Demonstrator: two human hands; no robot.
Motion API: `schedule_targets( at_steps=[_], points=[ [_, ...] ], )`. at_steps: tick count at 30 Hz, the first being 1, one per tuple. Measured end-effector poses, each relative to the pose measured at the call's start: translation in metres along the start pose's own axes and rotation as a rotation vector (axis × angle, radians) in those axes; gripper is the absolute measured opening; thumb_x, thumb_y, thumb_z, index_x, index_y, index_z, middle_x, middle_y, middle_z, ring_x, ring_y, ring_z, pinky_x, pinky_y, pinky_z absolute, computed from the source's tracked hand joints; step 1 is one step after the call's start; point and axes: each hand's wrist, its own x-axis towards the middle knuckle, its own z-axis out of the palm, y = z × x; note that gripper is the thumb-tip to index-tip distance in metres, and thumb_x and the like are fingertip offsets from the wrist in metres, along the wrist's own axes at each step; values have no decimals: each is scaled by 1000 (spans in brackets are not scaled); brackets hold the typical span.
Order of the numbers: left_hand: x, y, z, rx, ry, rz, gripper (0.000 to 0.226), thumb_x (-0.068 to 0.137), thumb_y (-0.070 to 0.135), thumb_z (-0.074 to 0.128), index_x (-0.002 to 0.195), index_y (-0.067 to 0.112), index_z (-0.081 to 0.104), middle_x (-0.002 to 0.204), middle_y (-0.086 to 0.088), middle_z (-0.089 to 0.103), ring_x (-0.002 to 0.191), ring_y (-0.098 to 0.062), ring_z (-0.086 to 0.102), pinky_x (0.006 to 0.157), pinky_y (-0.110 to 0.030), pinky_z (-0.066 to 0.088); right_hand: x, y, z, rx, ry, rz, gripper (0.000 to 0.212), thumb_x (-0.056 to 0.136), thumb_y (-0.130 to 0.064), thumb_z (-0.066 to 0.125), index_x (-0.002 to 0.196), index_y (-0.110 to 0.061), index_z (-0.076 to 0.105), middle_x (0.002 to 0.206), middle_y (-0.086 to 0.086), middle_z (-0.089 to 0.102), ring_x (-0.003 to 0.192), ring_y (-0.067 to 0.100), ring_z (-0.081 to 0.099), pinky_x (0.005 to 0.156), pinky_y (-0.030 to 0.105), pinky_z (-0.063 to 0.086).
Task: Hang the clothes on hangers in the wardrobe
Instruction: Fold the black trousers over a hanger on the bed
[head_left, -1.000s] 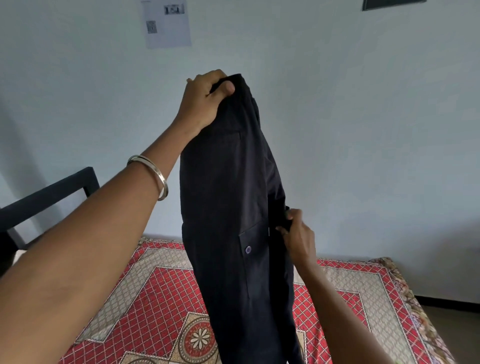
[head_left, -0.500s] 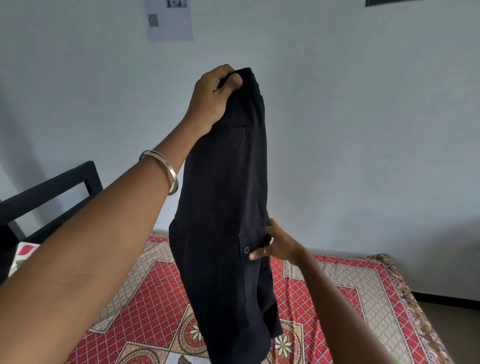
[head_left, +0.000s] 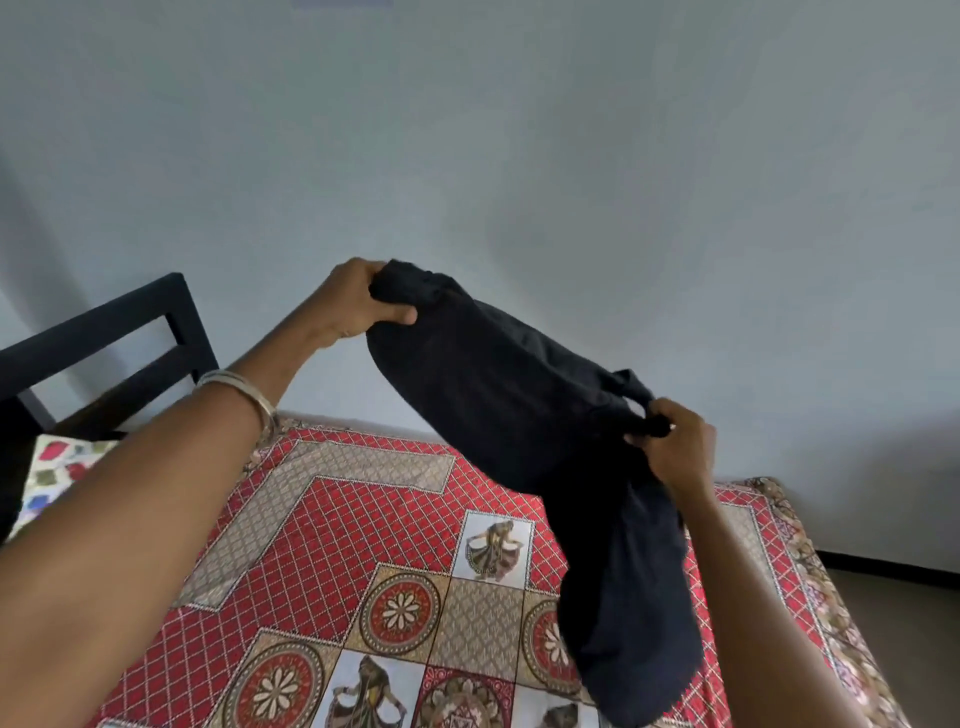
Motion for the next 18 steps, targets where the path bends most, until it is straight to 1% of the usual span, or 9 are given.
schedule_targets(
  at_steps=[2, 4, 8, 10, 12, 14, 15, 17, 18],
  points=[
    [-5, -22, 11, 94, 156, -57, 45, 59, 28, 89, 96, 24, 63, 104, -1, 59, 105, -29, 55, 98, -46, 43, -2, -2, -7, -94, 104, -74, 25, 73, -8, 78, 96, -15, 70, 88, 9, 71, 82, 30, 64, 69, 34, 45],
    [-1, -47, 21, 157, 280, -103, 44, 63, 20, 88, 101, 23, 66, 114, -2, 48, 111, -30, 44, 99, -43, 38, -10, -5, 0, -187, 205, -184, 29, 74, 0, 71, 101, -10, 69, 101, 12, 70, 84, 36, 65, 66, 35, 46],
    [-20, -111, 49, -140, 470, -93, 32, 77, -9, 68, 86, 22, 68, 102, 3, 43, 101, -18, 49, 88, -21, 50, -65, 5, 51, -340, 346, -363, 25, 64, 5, 62, 87, -3, 67, 95, 16, 64, 76, 37, 60, 53, 34, 44],
    [-23, -159, 55, -423, 497, -131, 25, 80, -13, 57, 83, 8, 70, 94, 6, 54, 85, -9, 59, 80, -27, 54, -97, 14, 96, -392, 335, -419, 19, 64, 5, 62, 81, -1, 64, 92, 19, 60, 77, 36, 54, 57, 39, 44],
    [-39, -195, 61, -647, 520, -162, 30, 80, -15, 52, 79, 7, 72, 83, -2, 67, 79, -18, 65, 77, -38, 54, -130, 19, 112, -416, 312, -438, 20, 63, 10, 66, 79, -1, 62, 93, 21, 58, 78, 35, 50, 61, 41, 39],
    [-45, -276, 62, -708, 508, -298, 43, 80, -18, 50, 77, 19, 73, 88, -7, 67, 86, -27, 62, 78, -38, 52, -161, 30, 178, -450, 114, -415, 20, 67, 9, 66, 83, -3, 63, 99, 22, 59, 82, 35, 50, 66, 42, 38],
    [-66, -343, 69, -704, 488, -427, 48, 82, -19, 48, 79, 22, 72, 94, -7, 66, 90, -26, 61, 78, -35, 53, -200, 44, 233, -459, -123, -334, 18, 73, 3, 64, 89, -5, 65, 106, 19, 59, 89, 36, 50, 72, 43, 39],
    [-95, -375, 79, -805, 462, -662, 46, 87, -18, 44, 92, 20, 69, 102, -6, 64, 91, -23, 63, 74, -28, 54, -232, 51, 255, -400, -508, -113, 18, 85, -15, 60, 102, -18, 67, 120, 8, 54, 107, 33, 49, 86, 43, 41],
    [-122, -433, 95, -803, 399, -848, 39, 90, -14, 43, 102, 16, 66, 104, -8, 63, 95, -26, 64, 78, -31, 54, -273, 74, 303, -451, -733, -92, 16, 84, -17, 63, 98, -23, 69, 121, 5, 55, 109, 33, 51, 85, 42, 43]
  ],
)
